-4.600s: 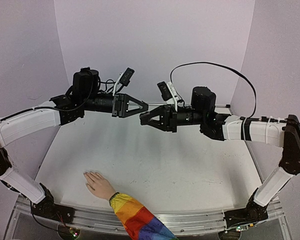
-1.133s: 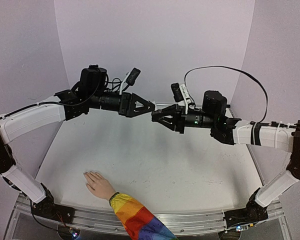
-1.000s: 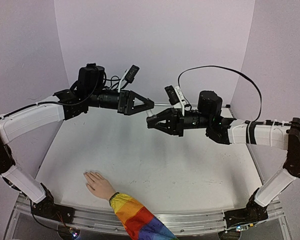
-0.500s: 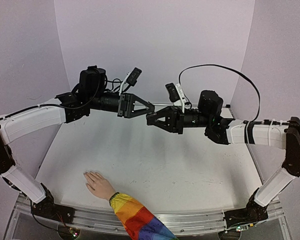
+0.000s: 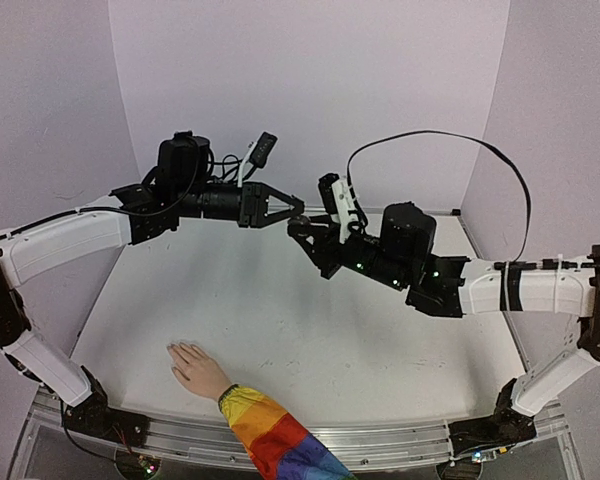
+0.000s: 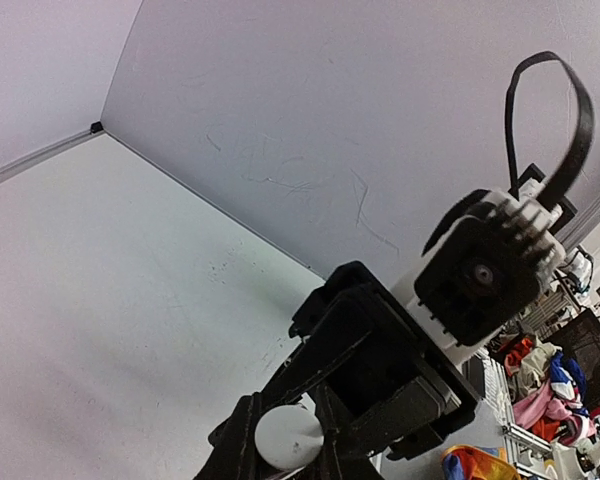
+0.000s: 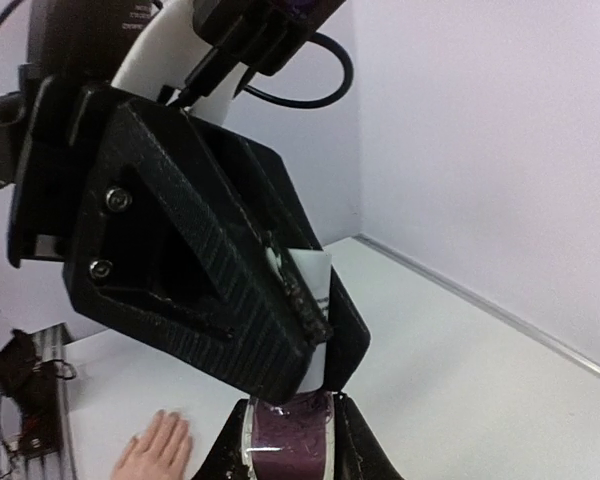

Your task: Paint the nails

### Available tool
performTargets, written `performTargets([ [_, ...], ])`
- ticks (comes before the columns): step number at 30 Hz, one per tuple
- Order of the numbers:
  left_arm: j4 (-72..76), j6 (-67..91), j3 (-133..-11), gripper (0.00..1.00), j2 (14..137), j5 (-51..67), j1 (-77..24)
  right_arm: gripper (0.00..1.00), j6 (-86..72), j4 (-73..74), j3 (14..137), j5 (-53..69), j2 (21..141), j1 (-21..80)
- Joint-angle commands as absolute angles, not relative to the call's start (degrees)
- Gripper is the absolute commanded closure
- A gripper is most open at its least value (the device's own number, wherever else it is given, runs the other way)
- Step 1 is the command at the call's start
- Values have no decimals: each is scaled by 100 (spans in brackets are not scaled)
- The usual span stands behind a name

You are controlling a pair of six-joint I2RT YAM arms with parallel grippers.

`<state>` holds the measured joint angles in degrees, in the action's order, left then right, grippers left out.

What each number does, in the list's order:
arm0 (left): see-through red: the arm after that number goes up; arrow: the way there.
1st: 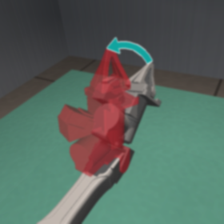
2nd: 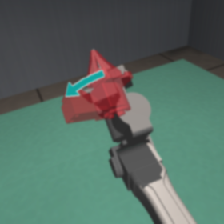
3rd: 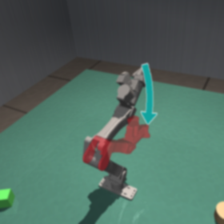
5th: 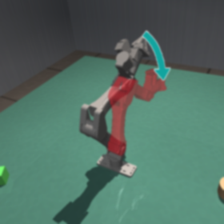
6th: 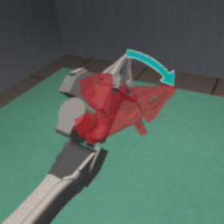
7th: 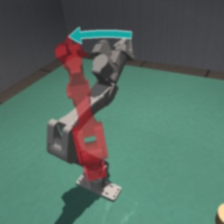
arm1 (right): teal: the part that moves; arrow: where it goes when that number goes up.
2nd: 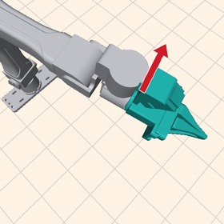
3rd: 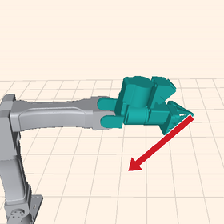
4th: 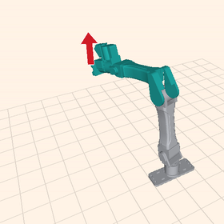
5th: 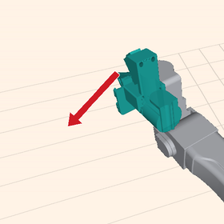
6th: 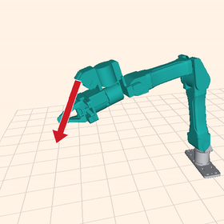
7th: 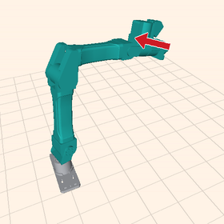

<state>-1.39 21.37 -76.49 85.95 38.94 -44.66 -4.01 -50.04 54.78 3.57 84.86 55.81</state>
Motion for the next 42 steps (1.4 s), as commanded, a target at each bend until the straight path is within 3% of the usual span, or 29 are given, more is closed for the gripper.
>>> performTargets([
  [1, 35, 2243, -7979, 100, 8742, 3955, -4570, 100, 461, -5188, 5775, -1266, 8453, 5856],
  [4, 35, 2216, -7983, 99, 8734, 3947, -4571, 100, 373, -5177, 5869, -806, 8559, 5852],
  [5, 35, 2215, -7969, 92, 8720, 3946, -4570, 100, 362, -5184, 5871, -641, 8560, 5835],
  [11, -622, 1900, -7864, 21, 8407, 3750, -4549, 100, 105, -5128, 5740, 1129, 8455, 5381],
  [12, -974, 1767, -7965, 14, 8355, 3576, -4551, 100, 76, -5084, 5713, 1461, 8445, 5273],
  [14, -1773, 1576, -8356, 9, 8326, 3223, -4533, 100, 123, -4890, 5736, 1954, 8442, 5168],
  [22, -2607, 1882, -8670, 8, 8189, 3678, -4263, 100, 356, -4192, 6111, 2558, 8706, 5159],
  [27, -2908, 1839, -8814, 24, 8298, 3751, -4268, 100, 308, -4185, 6254, 2602, 8837, 5156],
  [34, -3521, 1593, -9073, 20, 8417, 3908, -4263, 100, 299, -4140, 6293, 2526, 8831, 5159],
  [37, -3652, 1560, -9146, 26, 8506, 3886, -4270, 100, 281, -4128, 6316, 2535, 8864, 5159],
  [39, -3682, 1586, -9193, 39, 8576, 3860, -4271, 100, 273, -4122, 6344, 2555, 8884, 5153],
  [42, -3696, 1590, -9242, 47, 8643, 3830, -4271, 100, 274, -4114, 6370, 2565, 8894, 5159],
])
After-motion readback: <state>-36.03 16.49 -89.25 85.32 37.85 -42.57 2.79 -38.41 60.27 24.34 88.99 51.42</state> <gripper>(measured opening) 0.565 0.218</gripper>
